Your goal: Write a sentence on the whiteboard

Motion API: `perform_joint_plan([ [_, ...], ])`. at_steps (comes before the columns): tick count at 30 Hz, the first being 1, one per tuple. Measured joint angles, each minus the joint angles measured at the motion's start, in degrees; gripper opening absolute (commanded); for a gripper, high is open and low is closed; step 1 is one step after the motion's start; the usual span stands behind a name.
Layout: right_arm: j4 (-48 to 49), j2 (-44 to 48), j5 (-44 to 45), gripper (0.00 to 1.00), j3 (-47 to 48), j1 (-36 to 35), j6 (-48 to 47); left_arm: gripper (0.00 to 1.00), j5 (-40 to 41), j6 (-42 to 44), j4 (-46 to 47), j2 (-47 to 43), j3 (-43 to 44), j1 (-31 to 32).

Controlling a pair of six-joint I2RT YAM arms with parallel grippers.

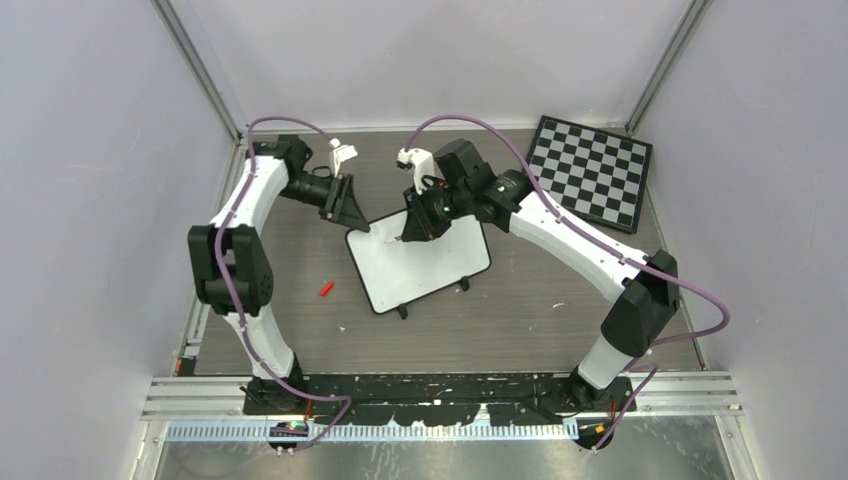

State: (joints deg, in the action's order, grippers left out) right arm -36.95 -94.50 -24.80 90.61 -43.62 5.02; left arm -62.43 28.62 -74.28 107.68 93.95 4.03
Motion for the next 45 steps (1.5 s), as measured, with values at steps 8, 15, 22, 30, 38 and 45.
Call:
perform_joint_plan([
  [8, 3.1, -0.1, 6.5, 0.00, 0.1, -4.0, 2.7, 0.30, 2.0, -7.5, 8.3, -8.8, -8.0, -1.9],
  [15, 3.3, -0.5, 15.4, 0.00, 0.7, -8.9, 0.7, 0.21, 2.4, -12.2, 13.5, -8.5, -8.9, -1.9],
  [22, 5.1, -0.5, 19.8, 0.00, -1.0, -11.5, -2.9, 0.09, 1.6, -14.3, 16.4, -8.6, -11.5, -1.9],
  [30, 6.3, -1.9, 23.9, 0.00, -0.3, -13.0, -5.2, 0.01, 0.7, -14.8, 16.9, -9.4, -12.6, -1.8],
  [38, 6.5, -3.5, 25.8, 0.00, 1.0, -13.3, -5.8, 0.00, 0.7, -14.8, 17.0, -9.4, -12.6, -1.8],
  [45, 6.0, -4.4, 24.7, 0.00, 4.9, -13.3, -5.8, 0.00, 0.7, -14.8, 17.0, -9.4, -12.6, -1.8],
])
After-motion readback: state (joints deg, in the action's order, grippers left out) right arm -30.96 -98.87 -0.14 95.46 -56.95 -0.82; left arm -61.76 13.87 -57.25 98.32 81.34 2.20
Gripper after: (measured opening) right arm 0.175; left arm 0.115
